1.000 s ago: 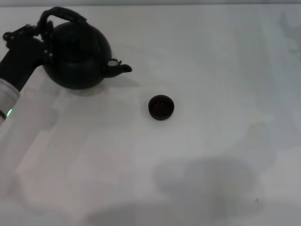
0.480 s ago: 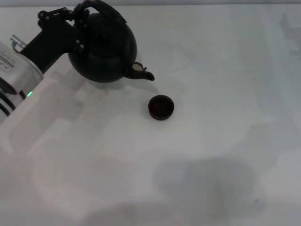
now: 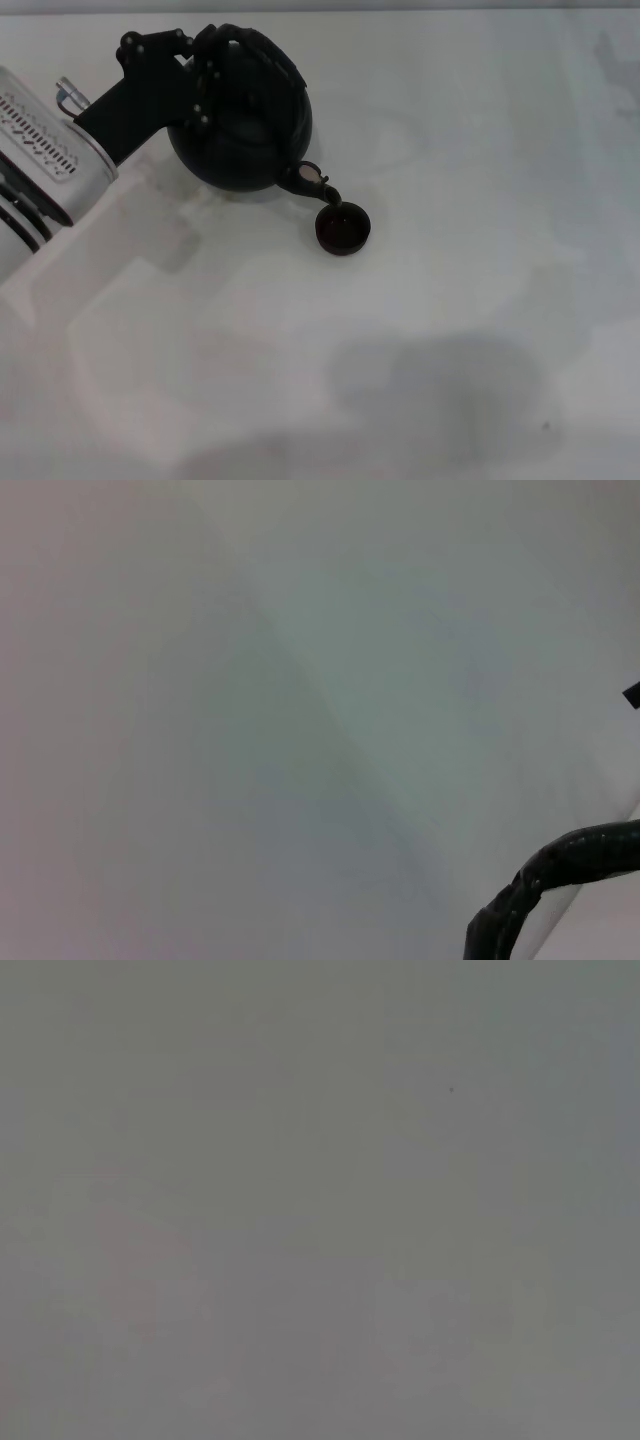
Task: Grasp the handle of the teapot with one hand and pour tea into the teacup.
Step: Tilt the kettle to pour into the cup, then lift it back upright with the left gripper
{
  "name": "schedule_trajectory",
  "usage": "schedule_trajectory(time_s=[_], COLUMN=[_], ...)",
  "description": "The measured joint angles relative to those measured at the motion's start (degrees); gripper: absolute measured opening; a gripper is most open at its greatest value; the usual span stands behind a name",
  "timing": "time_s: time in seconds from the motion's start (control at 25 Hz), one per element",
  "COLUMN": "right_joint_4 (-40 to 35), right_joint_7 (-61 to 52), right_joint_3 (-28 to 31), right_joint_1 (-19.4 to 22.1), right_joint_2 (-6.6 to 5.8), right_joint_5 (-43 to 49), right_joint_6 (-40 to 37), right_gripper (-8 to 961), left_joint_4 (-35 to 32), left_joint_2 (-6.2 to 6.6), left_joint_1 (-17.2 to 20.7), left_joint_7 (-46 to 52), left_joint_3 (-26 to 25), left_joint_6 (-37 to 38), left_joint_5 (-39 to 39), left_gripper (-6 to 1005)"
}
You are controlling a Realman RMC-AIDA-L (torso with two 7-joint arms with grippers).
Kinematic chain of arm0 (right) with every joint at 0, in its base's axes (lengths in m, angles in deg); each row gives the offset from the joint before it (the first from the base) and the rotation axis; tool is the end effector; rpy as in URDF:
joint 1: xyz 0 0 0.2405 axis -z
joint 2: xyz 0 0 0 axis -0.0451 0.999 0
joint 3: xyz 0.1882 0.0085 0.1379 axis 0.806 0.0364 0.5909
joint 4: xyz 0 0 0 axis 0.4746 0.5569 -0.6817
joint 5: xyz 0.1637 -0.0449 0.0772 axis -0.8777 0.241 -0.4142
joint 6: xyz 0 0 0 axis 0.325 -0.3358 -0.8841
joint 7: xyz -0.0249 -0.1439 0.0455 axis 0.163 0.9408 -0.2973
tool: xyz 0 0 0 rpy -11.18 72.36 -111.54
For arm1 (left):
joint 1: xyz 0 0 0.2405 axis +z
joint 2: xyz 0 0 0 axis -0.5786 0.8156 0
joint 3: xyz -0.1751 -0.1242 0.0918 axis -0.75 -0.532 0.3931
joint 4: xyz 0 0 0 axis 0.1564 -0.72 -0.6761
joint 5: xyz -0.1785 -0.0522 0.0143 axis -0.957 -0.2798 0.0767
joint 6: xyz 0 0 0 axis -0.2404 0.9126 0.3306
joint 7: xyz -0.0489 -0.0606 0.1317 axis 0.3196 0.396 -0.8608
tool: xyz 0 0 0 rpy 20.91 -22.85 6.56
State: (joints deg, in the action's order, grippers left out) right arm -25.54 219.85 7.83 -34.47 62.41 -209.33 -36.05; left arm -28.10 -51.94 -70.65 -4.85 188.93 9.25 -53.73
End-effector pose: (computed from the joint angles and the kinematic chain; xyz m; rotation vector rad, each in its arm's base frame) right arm 0.3154 0.3929 0.0509 -1.4895 0.8373 0.5687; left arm -0.2311 0.3340 -0.0354 -2.0774 0.1641 -0.5215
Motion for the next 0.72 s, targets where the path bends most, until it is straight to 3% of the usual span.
schedule_trajectory(time_s=[0.72], right_joint_4=[0.10], right_joint_7=[-0.70], right_joint_3=[0.00], right_joint_1=[-0.38], right_joint_2=[0.00], right_joint_5=[0.01], right_joint_6=[0.00], right_gripper=[829], left_joint_4=[-1.41], left_joint_2=[-0.12], left_joint_1=[0.50], left_joint_7=[-11.52], left_joint_3=[0.00], left_joint_6=[0.02], left_joint_5=[0.08], left_gripper=[91])
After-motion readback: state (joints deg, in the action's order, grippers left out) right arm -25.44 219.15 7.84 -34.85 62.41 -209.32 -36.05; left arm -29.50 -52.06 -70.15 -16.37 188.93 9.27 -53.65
